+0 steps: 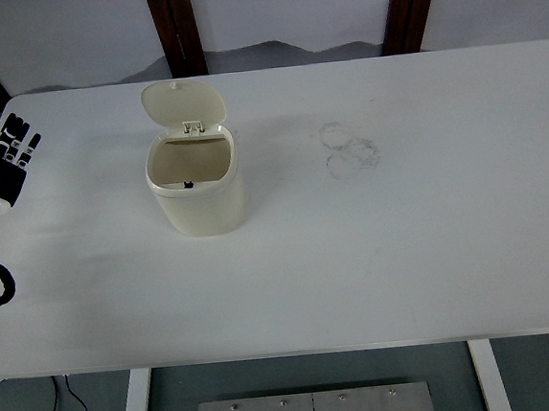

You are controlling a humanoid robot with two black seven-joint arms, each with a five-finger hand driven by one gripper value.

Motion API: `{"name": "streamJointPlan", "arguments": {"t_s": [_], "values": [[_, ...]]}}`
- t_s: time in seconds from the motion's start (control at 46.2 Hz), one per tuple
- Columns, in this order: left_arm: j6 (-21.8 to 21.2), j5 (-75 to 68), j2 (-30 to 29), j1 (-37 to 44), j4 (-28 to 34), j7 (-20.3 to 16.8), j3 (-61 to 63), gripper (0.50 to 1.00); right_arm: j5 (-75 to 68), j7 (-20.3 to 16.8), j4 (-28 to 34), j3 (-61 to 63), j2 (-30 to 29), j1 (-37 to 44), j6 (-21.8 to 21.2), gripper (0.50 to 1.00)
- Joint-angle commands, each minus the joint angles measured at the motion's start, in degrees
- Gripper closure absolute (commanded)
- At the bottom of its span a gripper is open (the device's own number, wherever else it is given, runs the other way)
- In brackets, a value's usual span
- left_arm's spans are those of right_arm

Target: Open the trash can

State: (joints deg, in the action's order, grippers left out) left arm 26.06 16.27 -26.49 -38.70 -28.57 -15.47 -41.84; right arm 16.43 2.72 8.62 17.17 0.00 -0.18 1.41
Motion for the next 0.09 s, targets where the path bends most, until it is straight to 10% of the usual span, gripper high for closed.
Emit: {"name": "streamJointPlan", "arguments": {"t_s": [0.0, 0.065], "values": [[0.04, -0.01, -0.14, 0.11, 0.00, 0.00, 0.00, 0.500, 0.09, 0.00, 0.08, -0.03, 0.00, 0.00, 0.00, 0.509], [-0.05, 0.07, -0.14, 0.11, 0.00, 0.00, 0.00, 0.500, 0.35, 0.00, 0.08, -0.03, 0.00, 0.00, 0.00, 0.509]]}}
